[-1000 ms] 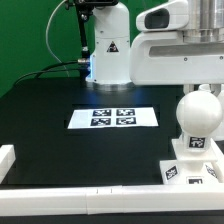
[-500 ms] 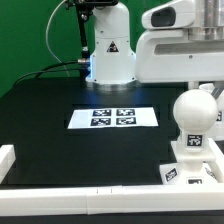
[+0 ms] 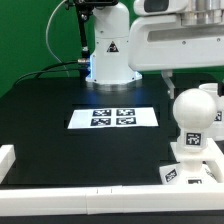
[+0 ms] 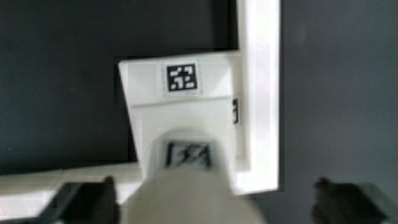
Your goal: Assemble lamp
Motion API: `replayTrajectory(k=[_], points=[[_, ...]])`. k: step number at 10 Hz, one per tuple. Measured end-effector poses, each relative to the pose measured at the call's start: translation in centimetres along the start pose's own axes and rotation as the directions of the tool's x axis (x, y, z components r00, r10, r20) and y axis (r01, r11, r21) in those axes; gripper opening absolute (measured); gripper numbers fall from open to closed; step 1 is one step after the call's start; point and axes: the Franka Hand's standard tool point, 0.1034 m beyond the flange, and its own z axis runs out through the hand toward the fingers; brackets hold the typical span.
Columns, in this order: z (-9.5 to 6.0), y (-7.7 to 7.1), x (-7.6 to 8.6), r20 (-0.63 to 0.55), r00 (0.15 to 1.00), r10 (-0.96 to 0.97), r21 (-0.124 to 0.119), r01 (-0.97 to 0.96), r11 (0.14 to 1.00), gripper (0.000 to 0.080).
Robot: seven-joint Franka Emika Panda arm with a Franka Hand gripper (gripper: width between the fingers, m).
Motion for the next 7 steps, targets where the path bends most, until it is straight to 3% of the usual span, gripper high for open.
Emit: replayTrajectory(k=[1, 3, 5, 7], points=[[-0.8, 0.3, 0.4, -0.018, 1.000, -0.005, 0.002, 0.005, 1.000, 0.0633], [-0.9, 1.7, 0.9, -0.022, 1.000, 0.001, -0.001, -0.001, 1.000, 0.0696], [0.4, 1.5, 1.7, -0.019, 1.000, 0.024, -0.011, -0.024, 1.000, 0.0696], [1.6, 1.2, 1.5, -0.015, 0.999, 0.030, -0.018, -0.030, 0.999, 0.0698]])
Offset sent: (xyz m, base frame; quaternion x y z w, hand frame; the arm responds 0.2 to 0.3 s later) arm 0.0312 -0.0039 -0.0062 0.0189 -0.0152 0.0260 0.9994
